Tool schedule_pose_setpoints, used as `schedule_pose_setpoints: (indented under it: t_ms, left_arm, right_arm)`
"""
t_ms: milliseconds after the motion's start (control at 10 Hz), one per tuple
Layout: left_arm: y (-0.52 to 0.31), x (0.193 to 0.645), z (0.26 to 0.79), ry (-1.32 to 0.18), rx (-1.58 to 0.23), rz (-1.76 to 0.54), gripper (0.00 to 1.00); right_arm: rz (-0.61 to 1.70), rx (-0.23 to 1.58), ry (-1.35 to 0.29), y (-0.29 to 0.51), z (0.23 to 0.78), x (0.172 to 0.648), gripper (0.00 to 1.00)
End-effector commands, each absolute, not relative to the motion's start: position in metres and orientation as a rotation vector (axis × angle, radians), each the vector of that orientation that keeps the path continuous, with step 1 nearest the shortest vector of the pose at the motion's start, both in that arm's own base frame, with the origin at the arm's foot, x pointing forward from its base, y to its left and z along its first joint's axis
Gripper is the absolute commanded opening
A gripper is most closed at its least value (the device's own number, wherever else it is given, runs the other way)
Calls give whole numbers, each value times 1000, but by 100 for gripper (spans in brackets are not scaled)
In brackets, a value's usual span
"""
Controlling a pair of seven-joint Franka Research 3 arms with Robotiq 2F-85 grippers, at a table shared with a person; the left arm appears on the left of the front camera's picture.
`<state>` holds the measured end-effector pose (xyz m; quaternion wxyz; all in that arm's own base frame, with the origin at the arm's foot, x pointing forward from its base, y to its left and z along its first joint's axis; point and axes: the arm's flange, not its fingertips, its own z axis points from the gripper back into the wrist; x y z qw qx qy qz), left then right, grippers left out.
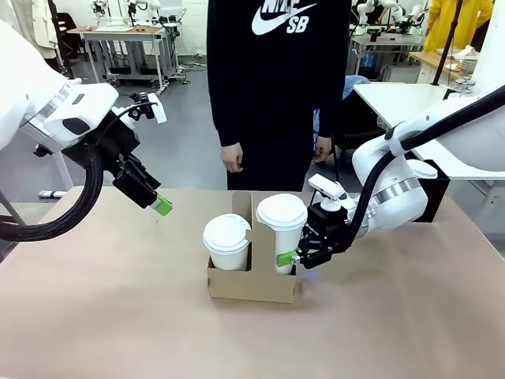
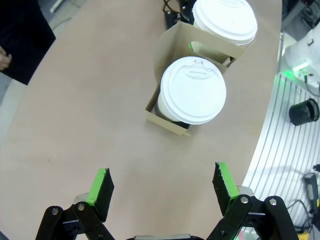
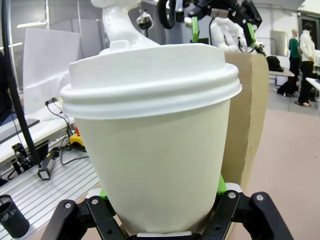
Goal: Pour a drink into a cup and package it in a carrier.
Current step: Insert the held 600 ml Paper Cup into the Cup Carrier.
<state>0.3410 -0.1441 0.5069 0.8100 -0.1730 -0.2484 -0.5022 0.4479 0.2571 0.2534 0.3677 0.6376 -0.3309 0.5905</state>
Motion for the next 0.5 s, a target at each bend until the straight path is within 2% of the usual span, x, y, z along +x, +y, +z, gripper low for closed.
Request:
schedule_pose_setpoints:
  t_ms: [0, 300, 400]
  left_arm:
    - [-143, 342, 507, -544, -381, -1084, 100]
    - [-143, 342, 507, -544, -381, -1084, 100]
    - [-143, 342, 507, -544, -381, -1084, 100]
  right_arm:
    - [1582, 1643, -842, 264, 244, 453, 80]
    - [1609, 1644, -820, 264, 233, 453, 80]
    - [1632, 1623, -825, 262, 232, 452, 100]
